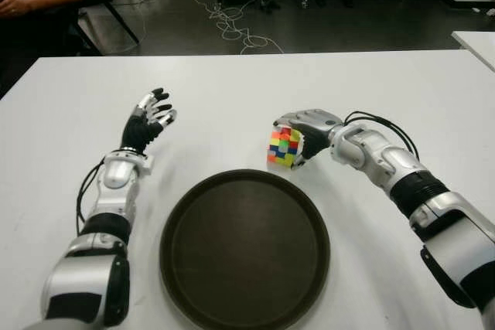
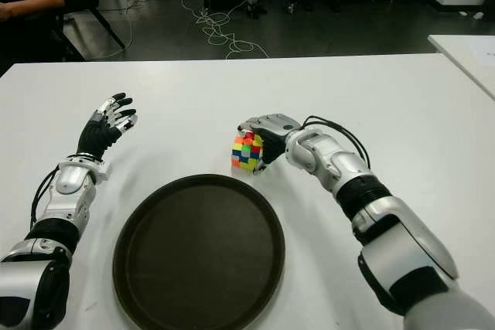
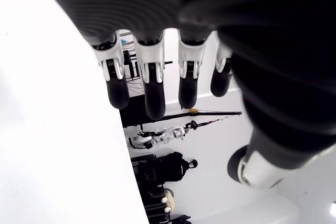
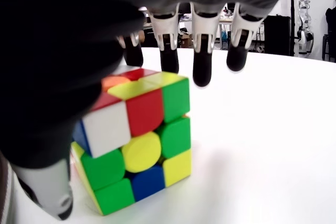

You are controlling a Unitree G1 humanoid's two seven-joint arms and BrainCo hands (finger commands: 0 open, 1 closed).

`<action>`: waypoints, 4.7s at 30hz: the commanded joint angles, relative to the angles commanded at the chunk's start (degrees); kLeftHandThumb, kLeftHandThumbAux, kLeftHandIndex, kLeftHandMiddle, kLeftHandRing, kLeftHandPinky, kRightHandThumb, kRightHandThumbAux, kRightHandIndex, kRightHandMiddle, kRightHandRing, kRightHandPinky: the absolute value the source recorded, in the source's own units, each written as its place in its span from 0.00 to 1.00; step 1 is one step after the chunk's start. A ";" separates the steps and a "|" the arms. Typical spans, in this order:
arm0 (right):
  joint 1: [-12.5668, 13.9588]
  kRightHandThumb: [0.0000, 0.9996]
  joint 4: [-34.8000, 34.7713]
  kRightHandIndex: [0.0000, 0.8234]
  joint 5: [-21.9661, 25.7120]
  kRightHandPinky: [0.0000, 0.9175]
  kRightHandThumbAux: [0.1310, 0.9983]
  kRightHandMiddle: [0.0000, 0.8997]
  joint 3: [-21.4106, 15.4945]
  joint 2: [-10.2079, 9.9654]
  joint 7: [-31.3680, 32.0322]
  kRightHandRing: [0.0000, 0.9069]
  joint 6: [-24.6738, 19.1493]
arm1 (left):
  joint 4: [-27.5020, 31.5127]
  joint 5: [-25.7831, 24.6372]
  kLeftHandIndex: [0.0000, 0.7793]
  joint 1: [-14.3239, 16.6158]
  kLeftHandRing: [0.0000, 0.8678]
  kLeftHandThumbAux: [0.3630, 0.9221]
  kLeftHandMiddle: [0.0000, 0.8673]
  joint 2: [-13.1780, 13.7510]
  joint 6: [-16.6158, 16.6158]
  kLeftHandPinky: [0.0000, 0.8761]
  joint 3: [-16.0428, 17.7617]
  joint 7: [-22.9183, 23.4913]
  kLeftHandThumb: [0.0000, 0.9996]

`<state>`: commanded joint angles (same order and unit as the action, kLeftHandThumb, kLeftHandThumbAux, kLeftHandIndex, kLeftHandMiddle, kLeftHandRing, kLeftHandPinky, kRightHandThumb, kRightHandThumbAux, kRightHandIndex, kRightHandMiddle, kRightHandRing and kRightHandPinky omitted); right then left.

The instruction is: Pick up the Rubik's Cube and put it in the plate

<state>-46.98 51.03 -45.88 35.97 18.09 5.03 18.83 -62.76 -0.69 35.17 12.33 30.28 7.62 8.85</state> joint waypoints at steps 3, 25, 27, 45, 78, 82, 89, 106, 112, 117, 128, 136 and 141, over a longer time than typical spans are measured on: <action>-0.07 0.00 0.55 0.16 0.18 0.17 0.67 0.16 0.19 -0.12 -0.34 0.17 0.50 | -0.03 0.05 0.10 0.01 0.18 0.56 0.18 -0.01 0.18 0.21 -0.05 -0.03 0.24; -0.28 0.00 3.37 0.14 -0.44 0.14 0.69 0.15 1.84 -2.01 -2.94 0.16 1.19 | -0.59 0.79 0.12 0.17 0.19 0.57 0.19 -0.23 1.09 0.23 -0.27 -1.35 0.23; -0.37 0.00 3.58 0.14 -0.47 0.14 0.70 0.15 2.03 -2.16 -3.01 0.15 1.23 | -0.61 0.79 0.12 0.16 0.19 0.58 0.18 -0.24 1.23 0.22 -0.27 -1.38 0.23; -0.74 0.00 5.65 0.15 -0.48 0.15 0.69 0.15 2.96 -3.40 -5.45 0.16 0.75 | -1.48 0.53 0.11 0.56 0.19 0.54 0.18 0.10 0.89 0.23 -0.18 -0.24 0.23; -0.72 0.69 8.81 0.50 -0.90 0.59 0.70 0.56 1.70 -5.37 -17.41 0.56 -3.21 | -2.74 0.35 0.13 1.13 0.20 0.51 0.19 -0.23 1.89 0.22 0.21 -0.65 0.23; -0.76 0.69 8.70 0.50 -0.58 0.58 0.70 0.55 1.44 -5.58 -16.79 0.55 -3.64 | -2.69 0.40 0.12 1.09 0.19 0.52 0.18 -0.15 2.00 0.23 0.18 -0.65 0.23; -0.74 0.69 8.62 0.50 -0.40 0.59 0.70 0.54 1.18 -5.74 -16.33 0.55 -3.89 | -2.61 0.21 0.11 0.97 0.18 0.52 0.18 -0.14 2.37 0.23 0.31 -0.38 0.23; -1.11 0.69 9.44 0.50 -0.25 0.58 0.70 0.52 0.98 -6.22 -16.11 0.53 -3.74 | -3.00 0.41 0.12 1.19 0.19 0.54 0.19 0.15 1.83 0.22 0.29 -0.55 0.23; -1.20 0.69 9.74 0.50 -0.57 0.57 0.70 0.52 1.10 -6.05 -17.00 0.54 -3.15 | -3.07 0.50 0.12 1.21 0.19 0.53 0.19 0.20 1.75 0.22 0.23 -0.60 0.23; -1.39 0.69 8.80 0.50 -0.56 0.58 0.70 0.53 0.68 -5.19 -17.95 0.55 -2.72 | -3.25 0.70 0.12 1.26 0.19 0.54 0.19 0.20 1.55 0.21 0.14 -0.95 0.24; 2.76 0.69 -6.97 0.50 -0.12 0.58 0.70 0.53 -4.08 0.08 -21.08 0.56 -3.47 | -3.44 0.70 0.12 1.42 0.19 0.54 0.18 0.21 1.61 0.20 0.13 -0.80 0.23; 7.11 0.70 -16.64 0.50 -0.61 0.59 0.70 0.51 -7.56 2.64 -24.58 0.55 -3.47 | -3.46 0.49 0.12 1.46 0.19 0.50 0.18 0.21 1.79 0.22 0.25 -0.40 0.22; 8.38 0.76 -19.89 0.47 -0.68 0.64 0.68 0.53 -8.94 2.98 -26.05 0.59 -2.61 | -3.27 0.28 0.12 1.42 0.19 0.52 0.18 0.14 1.61 0.22 0.37 -0.19 0.23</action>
<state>-38.59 31.14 -46.57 27.03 21.07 -21.01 16.21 -66.03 -0.41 36.60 12.47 31.90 7.99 8.66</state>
